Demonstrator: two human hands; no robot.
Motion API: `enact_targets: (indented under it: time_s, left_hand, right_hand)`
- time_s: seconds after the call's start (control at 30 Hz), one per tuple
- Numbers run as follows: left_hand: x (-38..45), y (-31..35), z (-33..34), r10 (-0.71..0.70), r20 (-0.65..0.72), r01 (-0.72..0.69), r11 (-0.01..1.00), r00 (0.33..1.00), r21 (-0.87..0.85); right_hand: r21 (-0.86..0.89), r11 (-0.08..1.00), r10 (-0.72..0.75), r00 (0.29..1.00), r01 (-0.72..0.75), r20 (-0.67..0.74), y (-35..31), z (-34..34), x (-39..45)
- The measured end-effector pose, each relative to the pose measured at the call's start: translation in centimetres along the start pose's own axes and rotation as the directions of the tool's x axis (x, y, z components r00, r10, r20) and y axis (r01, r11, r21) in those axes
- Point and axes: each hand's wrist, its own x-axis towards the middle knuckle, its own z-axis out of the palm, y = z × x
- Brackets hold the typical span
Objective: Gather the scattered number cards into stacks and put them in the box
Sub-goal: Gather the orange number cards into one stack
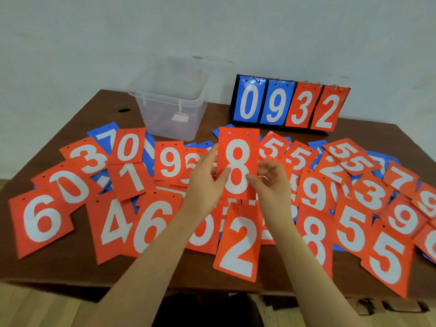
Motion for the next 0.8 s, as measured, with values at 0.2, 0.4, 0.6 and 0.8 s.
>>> enact_targets:
  time_s: [0.2, 0.4, 0.6, 0.8]
  left_hand:
    - [-5.7, -1.3, -2.0, 0.016, -0.124, 0.005, 0.987, 0.992, 0.161]
    - [-9.4, -2.4, -3.3, -0.069, -0.101, 0.094, 0.957, 0.993, 0.273]
    - [-10.0, -2.1, -3.8, -0.007, -0.099, 0.041, 0.938, 0.995, 0.344]
    - [-10.1, -1.3, -4.9, 0.132, -0.165, -0.054, 0.912, 0.977, 0.406]
  right_hand:
    - [-0.434, 0.899, 0.016, 0.988, 0.052, 0.151, 2.3, -2.4, -3.5]
    - [-0.832, 0.55, 0.192, 0.959, 0.071, 0.209, 4.1, -3.5, -5.6]
    - [-0.782, 0.622, 0.161, 0.969, 0.048, 0.187, 3.9, -3.1, -4.9]
    - [-0.317, 0.948, -0.039, 0.999, 0.037, 0.001, 1.3, -2.7, -5.6]
